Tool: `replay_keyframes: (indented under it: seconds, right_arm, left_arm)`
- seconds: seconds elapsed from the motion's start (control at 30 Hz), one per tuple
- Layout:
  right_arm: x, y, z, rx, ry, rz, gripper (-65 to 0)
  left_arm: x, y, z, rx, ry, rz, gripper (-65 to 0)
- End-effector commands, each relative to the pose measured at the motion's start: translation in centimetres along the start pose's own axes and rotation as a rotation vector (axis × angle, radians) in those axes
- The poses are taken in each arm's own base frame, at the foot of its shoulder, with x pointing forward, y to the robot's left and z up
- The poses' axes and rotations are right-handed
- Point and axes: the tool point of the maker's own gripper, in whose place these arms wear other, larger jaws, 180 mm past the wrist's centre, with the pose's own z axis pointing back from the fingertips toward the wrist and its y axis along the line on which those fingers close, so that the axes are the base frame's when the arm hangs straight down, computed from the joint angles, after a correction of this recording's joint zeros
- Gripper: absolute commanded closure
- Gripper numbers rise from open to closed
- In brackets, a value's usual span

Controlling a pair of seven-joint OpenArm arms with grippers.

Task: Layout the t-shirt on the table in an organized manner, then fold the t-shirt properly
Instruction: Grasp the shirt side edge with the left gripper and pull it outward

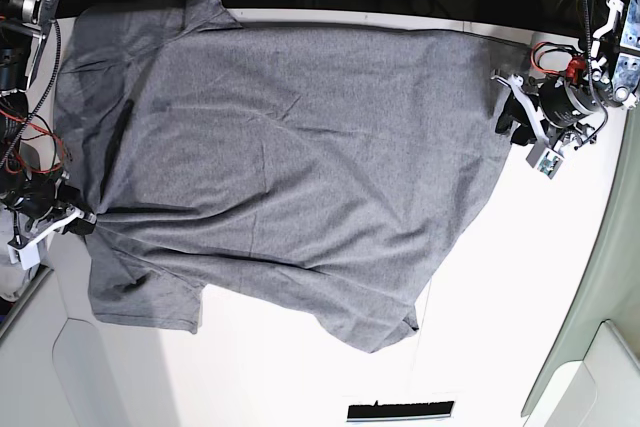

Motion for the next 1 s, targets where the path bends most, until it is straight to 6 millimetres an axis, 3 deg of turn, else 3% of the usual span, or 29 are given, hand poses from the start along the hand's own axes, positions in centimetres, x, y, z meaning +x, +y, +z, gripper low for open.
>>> replay_keyframes:
  seconds: [0.0, 0.17, 0.47, 0.5, 0.6, 0.73, 0.87, 0.97]
  right_arm:
    - [1.8, -0.2, 1.3, 0.003, -0.037, 0.021, 0.0]
    - [-2.0, 1.9, 3.2, 0.066, 0.026, 0.085, 0.0]
    - [-11.4, 2.9, 6.5, 0.061, 0.13, 0.151, 0.0]
    - [-12.3, 2.7, 6.6, 0.054, 0.142, 0.148, 0.0]
    - [-14.7, 2.3, 6.7, 0.03, 0.192, 0.146, 0.0]
    - [-16.5, 0.5, 6.8, -0.03, 0.215, 0.155, 0.0]
    - [-17.6, -1.4, 5.8, -0.064, 0.245, 0.101, 0.0]
    - [-17.7, -2.8, 4.7, -0.079, 0.267, 0.045, 0.0]
  left_arm:
    - [1.3, 0.2, 0.5, -0.021, -0.033, -0.02, -23.0]
    - [1.1, -1.7, 1.0, -0.14, -0.015, -0.009, -23.0]
    - [2.2, -2.4, 0.8, -0.16, -0.074, 0.02, -23.0]
    - [2.2, -2.5, 0.7, -0.158, -0.078, 0.018, -21.6]
    - [2.3, -3.0, 0.4, -0.165, -0.08, 0.027, -9.8]
    - [1.8, -3.9, -0.4, -0.168, -0.073, 0.045, -2.9]
    - [-0.8, -4.3, -1.9, -0.168, -0.014, 0.111, -2.8]
    - [-2.5, -3.4, -3.2, -0.152, 0.019, 0.176, -2.8]
